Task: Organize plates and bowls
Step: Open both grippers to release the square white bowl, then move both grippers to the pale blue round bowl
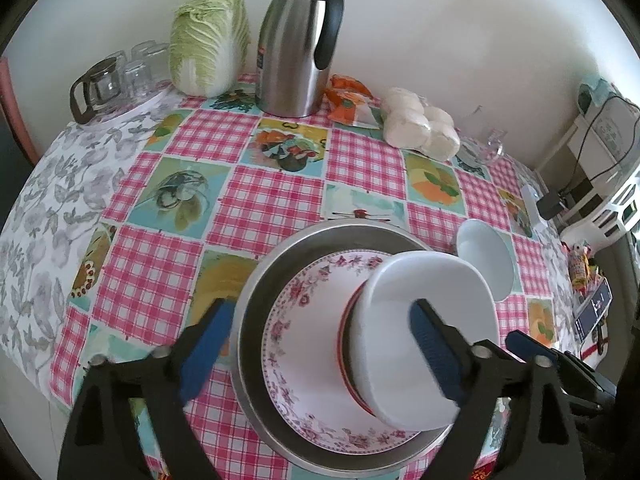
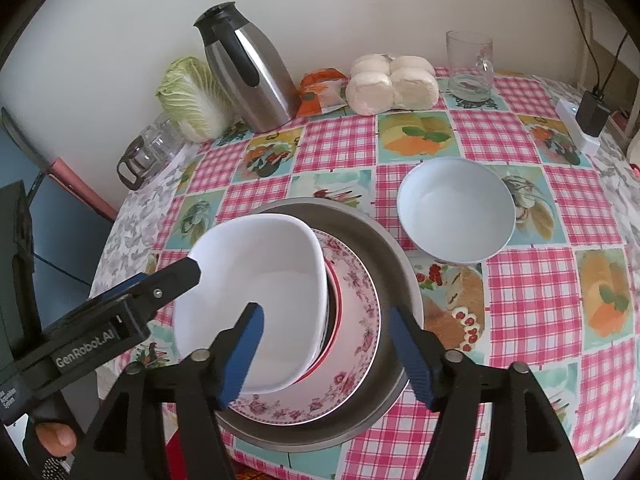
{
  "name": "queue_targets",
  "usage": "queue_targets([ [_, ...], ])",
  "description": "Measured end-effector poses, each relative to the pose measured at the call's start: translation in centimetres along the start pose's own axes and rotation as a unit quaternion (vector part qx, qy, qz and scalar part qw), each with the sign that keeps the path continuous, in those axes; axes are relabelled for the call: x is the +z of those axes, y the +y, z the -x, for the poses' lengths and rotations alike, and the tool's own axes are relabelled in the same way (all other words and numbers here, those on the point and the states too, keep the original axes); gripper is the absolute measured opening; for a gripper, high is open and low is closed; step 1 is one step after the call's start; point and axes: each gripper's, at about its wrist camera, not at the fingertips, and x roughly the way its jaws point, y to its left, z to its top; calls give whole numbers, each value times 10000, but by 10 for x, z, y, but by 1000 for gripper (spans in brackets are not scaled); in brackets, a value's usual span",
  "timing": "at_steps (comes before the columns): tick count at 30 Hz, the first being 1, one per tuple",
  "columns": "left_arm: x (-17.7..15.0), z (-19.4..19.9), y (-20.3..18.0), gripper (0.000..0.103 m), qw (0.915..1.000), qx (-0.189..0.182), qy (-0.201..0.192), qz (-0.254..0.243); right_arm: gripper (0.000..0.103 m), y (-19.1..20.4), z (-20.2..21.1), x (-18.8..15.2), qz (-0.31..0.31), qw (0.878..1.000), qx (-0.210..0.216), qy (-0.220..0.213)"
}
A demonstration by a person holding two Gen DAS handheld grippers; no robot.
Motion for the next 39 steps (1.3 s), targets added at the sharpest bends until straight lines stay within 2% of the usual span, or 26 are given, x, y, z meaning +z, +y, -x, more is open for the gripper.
queue_targets([
  [5, 1, 0, 4, 96, 9999, 95, -27, 88, 85, -2, 0, 0, -51, 10000, -4, -23],
  [13, 1, 4, 12, 96, 9994, 168, -130, 288, 86, -6, -1, 0, -78, 10000, -52, -19],
  [14, 1, 4, 13, 96, 9993, 177, -137, 309, 89, -6, -1, 0, -78, 10000, -49, -17],
  [16, 1, 4, 13, 96, 9992, 191, -146, 334, 102, -7, -1, -1, -80, 10000, -50, -21],
  [17, 0, 5, 13, 96, 9991, 198, -152, 345, 103, -7, 0, -1, -67, 10000, -52, -39],
  [24, 0, 7, 10, 96, 9986, 209, -228, 437, 103, -16, 6, 0, -110, 9999, -47, -91],
  [29, 1, 12, -3, 96, 9988, 142, -353, 317, 103, -34, 14, 4, -318, 9993, -33, -200],
  [39, 12, 23, -41, 96, 9987, -180, -470, 117, 103, -106, 38, 17, -1147, 9905, -352, -664],
])
